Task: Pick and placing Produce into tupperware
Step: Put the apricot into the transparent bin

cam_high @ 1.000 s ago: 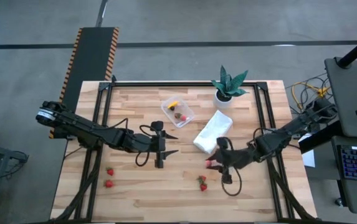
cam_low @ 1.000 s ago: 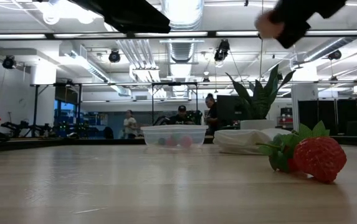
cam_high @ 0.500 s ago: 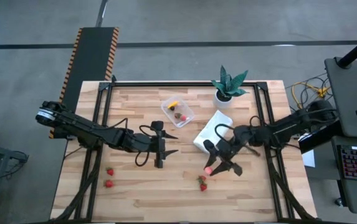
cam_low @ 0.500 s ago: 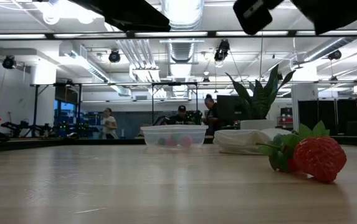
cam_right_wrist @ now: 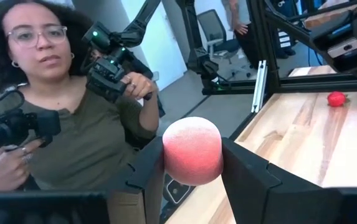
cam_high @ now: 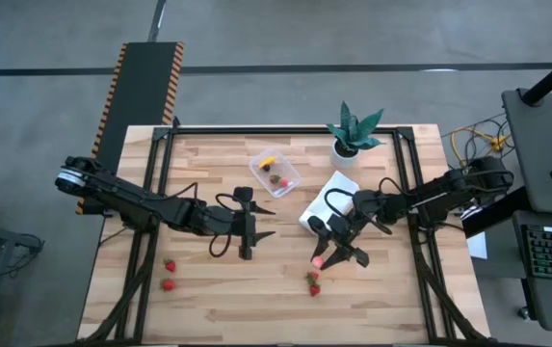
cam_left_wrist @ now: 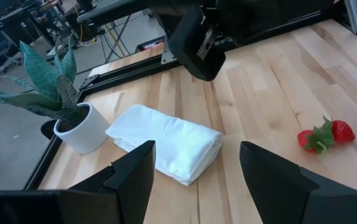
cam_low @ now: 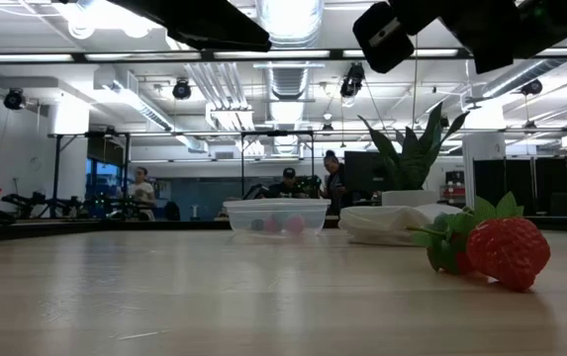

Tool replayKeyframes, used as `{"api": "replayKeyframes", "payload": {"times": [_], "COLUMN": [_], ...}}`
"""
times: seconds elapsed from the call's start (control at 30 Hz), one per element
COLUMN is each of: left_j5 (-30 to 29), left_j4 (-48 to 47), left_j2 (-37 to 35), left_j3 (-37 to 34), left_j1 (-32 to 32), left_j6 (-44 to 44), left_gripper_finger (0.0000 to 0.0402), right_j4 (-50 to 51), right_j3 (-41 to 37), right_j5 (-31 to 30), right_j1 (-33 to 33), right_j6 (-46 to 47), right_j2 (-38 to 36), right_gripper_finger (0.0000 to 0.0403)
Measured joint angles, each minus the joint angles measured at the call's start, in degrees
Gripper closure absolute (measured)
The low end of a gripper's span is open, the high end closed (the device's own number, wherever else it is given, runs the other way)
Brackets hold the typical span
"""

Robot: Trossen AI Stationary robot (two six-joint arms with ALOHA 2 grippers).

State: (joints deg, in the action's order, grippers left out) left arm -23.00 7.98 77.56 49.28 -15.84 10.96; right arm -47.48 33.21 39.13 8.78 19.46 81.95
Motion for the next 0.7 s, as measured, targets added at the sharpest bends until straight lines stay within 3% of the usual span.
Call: {"api": "replayKeyframes", "payload": {"times": [0.17,0.47,0.7], "left_j5": [-0.1,-9.5,-10.6], "left_j4": [-1.5,-7.7,-6.6], "left_j2": [-0.1,-2.3,-10.2], "left_j3": [0.0,-0.8,-6.3], "left_j1": [0.0,0.0,0.1], "left_j6": [1.4,1.4,1.4], "left_gripper_finger": [0.0182,0.0182,0.0182], "right_j4": [0.1,6.6,36.0], "right_j3": [0.0,0.1,9.4], "right_j5": [-0.6,-17.7,-31.0], "right_j1": [0.0,-1.0,-3.0], "right_j6": [0.1,3.1,0.6], "right_j2": [-0.3,-1.5,-1.9], "right_gripper_finger": [0.0271,0.0271,0.0271]}}
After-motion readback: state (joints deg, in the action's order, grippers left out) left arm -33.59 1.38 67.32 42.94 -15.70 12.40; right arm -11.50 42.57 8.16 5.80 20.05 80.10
